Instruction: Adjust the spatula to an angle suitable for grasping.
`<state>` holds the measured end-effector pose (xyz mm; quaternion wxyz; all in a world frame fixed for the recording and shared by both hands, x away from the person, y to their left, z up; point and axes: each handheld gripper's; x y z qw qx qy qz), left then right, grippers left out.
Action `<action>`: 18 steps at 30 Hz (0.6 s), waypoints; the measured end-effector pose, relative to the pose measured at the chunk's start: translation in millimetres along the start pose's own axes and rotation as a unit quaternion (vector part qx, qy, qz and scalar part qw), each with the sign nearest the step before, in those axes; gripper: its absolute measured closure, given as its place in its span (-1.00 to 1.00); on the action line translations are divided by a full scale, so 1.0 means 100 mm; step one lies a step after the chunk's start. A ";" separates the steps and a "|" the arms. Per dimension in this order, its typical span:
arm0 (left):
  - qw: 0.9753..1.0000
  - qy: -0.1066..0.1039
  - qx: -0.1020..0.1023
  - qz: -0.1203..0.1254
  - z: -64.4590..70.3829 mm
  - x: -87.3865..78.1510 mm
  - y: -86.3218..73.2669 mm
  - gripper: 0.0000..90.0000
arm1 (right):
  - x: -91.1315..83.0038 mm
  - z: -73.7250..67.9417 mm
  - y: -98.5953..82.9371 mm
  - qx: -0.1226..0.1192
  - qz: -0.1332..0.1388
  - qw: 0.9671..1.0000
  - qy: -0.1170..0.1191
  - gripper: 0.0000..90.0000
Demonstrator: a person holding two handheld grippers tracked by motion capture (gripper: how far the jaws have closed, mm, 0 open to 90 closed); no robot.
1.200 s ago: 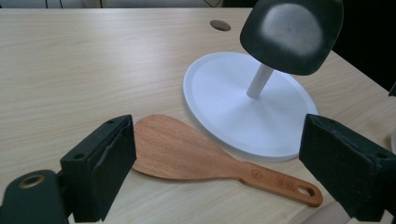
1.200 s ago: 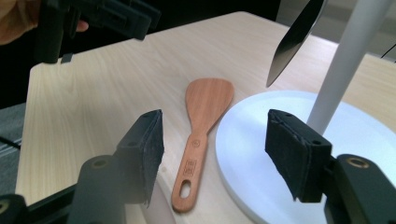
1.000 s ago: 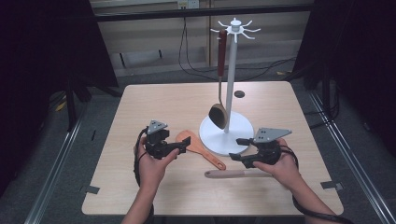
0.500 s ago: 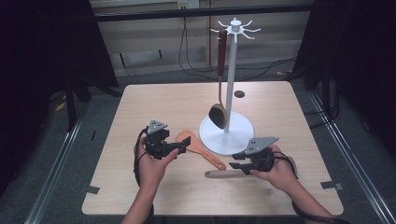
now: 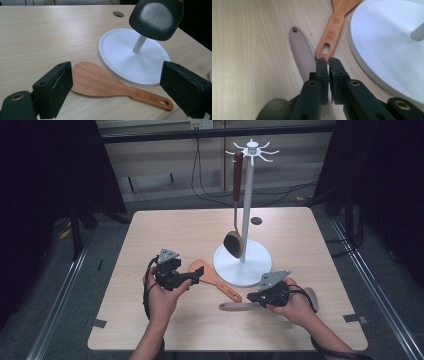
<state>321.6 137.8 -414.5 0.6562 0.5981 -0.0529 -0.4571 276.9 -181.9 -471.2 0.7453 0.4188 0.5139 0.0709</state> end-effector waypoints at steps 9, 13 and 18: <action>1.000 -0.002 0.000 -0.001 0.00 -0.01 0.00 -0.75 | 0.01 0.01 0.01 -0.010 -0.011 1.000 0.027 0.85; 1.000 -0.001 0.001 0.000 0.00 -0.01 0.00 -0.75 | -0.03 0.03 0.02 -0.025 -0.029 0.999 0.037 0.72; 1.000 -0.001 0.002 -0.002 0.00 0.00 0.00 -0.75 | -0.03 0.04 -0.01 -0.028 -0.043 0.998 0.046 0.65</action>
Point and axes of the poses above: each handheld gripper's, and its own axes: x roughly forward along the jaws, y roughly out of its top, z roughly to its right, and after that the axes turned 7 degrees about -y, right-handed
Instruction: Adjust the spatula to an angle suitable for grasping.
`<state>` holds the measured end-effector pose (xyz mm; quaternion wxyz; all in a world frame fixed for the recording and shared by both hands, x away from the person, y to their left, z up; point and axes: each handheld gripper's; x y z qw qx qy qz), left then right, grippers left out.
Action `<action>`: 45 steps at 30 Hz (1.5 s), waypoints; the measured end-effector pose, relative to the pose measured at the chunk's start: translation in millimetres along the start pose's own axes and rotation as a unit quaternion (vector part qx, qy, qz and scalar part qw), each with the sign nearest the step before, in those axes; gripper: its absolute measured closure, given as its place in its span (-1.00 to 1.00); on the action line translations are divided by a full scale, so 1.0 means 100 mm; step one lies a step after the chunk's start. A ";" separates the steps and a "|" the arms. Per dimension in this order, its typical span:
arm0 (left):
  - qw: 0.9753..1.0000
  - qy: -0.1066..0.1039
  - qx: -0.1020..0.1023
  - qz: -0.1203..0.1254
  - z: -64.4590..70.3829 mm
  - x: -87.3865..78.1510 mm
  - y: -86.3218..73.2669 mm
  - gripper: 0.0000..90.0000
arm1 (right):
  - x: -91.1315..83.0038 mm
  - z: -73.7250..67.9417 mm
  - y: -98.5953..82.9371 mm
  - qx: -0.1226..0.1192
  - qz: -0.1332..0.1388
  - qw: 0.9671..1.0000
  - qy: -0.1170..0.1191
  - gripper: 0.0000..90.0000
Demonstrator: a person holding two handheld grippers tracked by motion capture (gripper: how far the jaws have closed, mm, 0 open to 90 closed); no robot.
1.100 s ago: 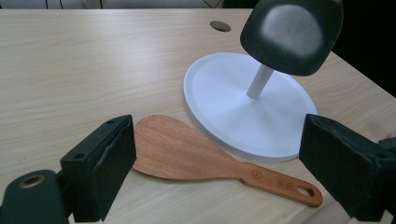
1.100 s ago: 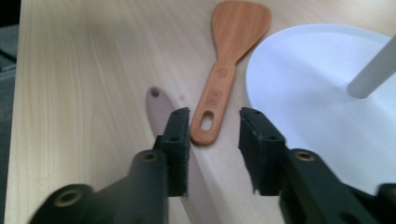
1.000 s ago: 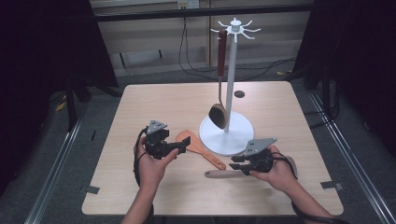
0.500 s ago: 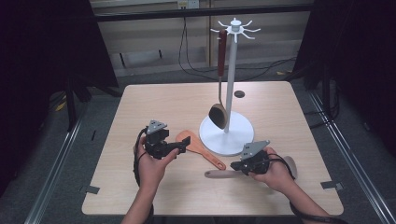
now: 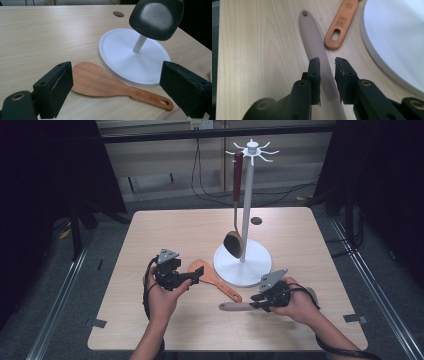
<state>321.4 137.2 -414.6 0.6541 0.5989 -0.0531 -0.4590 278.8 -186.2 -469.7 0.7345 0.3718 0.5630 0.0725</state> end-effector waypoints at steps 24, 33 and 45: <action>1.000 0.001 0.002 0.001 0.01 -0.01 0.01 -0.74 | 0.05 -0.03 -0.01 -0.009 -0.023 1.000 0.012 0.59; 1.000 0.004 0.003 -0.001 0.00 -0.01 0.00 -0.74 | 0.05 -0.01 0.02 -0.023 -0.050 0.998 0.009 0.58; 1.000 0.005 0.002 -0.003 0.00 0.00 0.00 -0.74 | -0.02 0.05 0.03 -0.037 -0.076 0.996 0.007 0.56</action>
Point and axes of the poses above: each handheld gripper's, and its own axes: x roughly forward along the jaws, y roughly out of its top, z roughly to its right, and after that the axes turned 7 degrees about -y, right-handed
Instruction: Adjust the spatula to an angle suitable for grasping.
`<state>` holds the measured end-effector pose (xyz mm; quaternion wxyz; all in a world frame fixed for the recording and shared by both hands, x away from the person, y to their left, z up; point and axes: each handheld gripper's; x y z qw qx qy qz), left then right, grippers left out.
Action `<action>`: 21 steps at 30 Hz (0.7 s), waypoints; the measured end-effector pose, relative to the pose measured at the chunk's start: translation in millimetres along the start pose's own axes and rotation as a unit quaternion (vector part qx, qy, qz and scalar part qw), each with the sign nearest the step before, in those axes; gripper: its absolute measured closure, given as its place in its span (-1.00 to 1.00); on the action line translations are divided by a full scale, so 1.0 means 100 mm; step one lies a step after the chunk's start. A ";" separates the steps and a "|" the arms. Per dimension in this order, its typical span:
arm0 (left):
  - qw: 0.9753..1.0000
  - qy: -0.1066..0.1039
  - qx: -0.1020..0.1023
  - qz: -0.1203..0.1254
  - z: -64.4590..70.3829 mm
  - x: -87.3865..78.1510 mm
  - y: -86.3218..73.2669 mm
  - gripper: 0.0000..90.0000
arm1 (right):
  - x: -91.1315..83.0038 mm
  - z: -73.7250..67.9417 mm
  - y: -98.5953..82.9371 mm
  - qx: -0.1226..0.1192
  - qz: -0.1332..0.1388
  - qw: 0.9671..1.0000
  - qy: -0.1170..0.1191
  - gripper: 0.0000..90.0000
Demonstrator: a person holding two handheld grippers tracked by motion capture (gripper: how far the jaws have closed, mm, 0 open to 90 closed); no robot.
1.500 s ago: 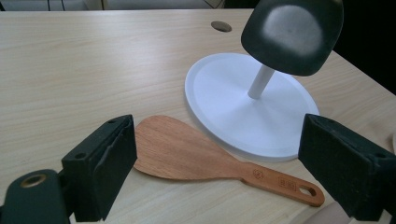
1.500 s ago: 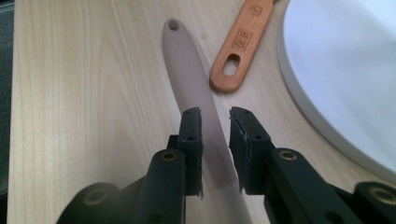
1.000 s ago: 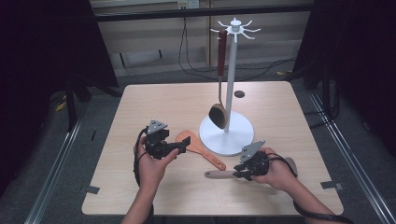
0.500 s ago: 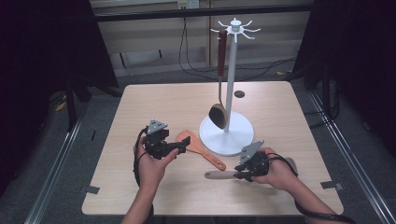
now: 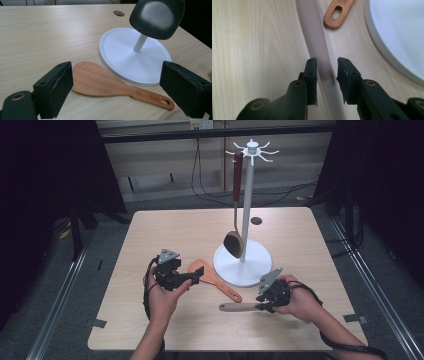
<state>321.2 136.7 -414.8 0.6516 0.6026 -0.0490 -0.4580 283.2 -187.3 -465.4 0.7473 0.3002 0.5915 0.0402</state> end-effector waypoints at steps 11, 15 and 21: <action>1.000 -0.001 0.000 0.001 -0.01 0.00 0.00 -0.74 | 0.00 0.01 -0.02 -0.007 -0.018 1.000 -0.006 0.51; 1.000 -0.001 -0.002 0.003 -0.01 0.00 0.00 -0.74 | 0.02 0.00 -0.02 -0.010 -0.022 1.000 -0.004 0.53; 1.000 0.001 -0.003 0.003 -0.02 0.00 0.00 -0.74 | 0.06 0.03 -0.05 -0.012 -0.025 1.000 0.001 0.55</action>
Point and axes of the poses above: each handheld gripper's, and its own axes: x roughly forward along the jaws, y roughly out of its top, z roughly to its right, and after that the axes turned 7 degrees about -y, right-handed
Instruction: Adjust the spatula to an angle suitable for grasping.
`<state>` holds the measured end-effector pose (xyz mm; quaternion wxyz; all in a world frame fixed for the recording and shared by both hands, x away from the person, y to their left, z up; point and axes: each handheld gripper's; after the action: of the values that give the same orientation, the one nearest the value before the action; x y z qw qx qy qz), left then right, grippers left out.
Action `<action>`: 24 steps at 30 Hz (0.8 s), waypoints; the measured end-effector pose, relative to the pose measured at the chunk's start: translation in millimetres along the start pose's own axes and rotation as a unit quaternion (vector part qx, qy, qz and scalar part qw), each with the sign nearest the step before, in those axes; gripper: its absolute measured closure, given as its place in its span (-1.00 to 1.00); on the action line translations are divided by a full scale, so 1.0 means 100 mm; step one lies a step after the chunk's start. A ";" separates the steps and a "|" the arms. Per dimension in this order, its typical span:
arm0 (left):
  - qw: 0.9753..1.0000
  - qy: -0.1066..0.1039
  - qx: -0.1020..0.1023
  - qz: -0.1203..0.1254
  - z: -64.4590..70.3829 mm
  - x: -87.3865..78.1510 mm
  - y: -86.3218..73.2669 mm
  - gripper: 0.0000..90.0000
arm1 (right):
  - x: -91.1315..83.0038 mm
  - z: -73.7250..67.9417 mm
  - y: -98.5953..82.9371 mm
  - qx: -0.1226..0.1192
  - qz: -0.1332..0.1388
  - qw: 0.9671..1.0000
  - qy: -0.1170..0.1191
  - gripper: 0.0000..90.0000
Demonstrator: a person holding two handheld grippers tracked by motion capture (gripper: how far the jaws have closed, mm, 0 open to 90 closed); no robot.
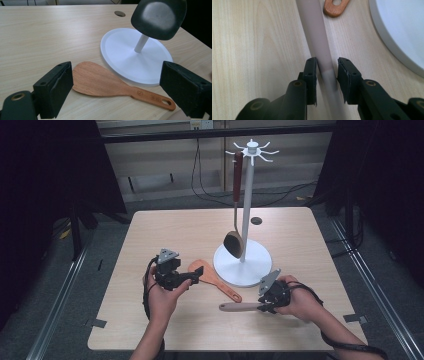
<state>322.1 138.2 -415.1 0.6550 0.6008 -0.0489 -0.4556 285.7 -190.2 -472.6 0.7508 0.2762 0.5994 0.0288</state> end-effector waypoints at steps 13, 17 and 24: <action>1.000 0.000 0.004 0.001 -0.02 -0.02 0.01 -0.74 | 0.01 -0.01 -0.01 -0.050 0.004 0.999 -0.001 0.69; 1.000 0.002 0.000 0.008 -0.02 -0.03 0.02 -0.74 | -0.08 0.03 -0.03 -0.028 0.029 0.999 -0.005 0.73; 1.000 0.004 0.000 0.008 -0.01 -0.03 0.02 -0.74 | -0.24 0.08 -0.10 0.010 0.090 0.996 -0.026 0.73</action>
<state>322.0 140.3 -411.9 0.6588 0.6021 -0.0513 -0.4482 283.5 -211.1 -454.5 0.7573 0.3374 0.5530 0.0828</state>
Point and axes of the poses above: each handheld gripper's, and its own axes: x roughly forward along the jaws, y roughly out of its top, z roughly to its right, and after that the axes turned 7 degrees about -y, right-handed
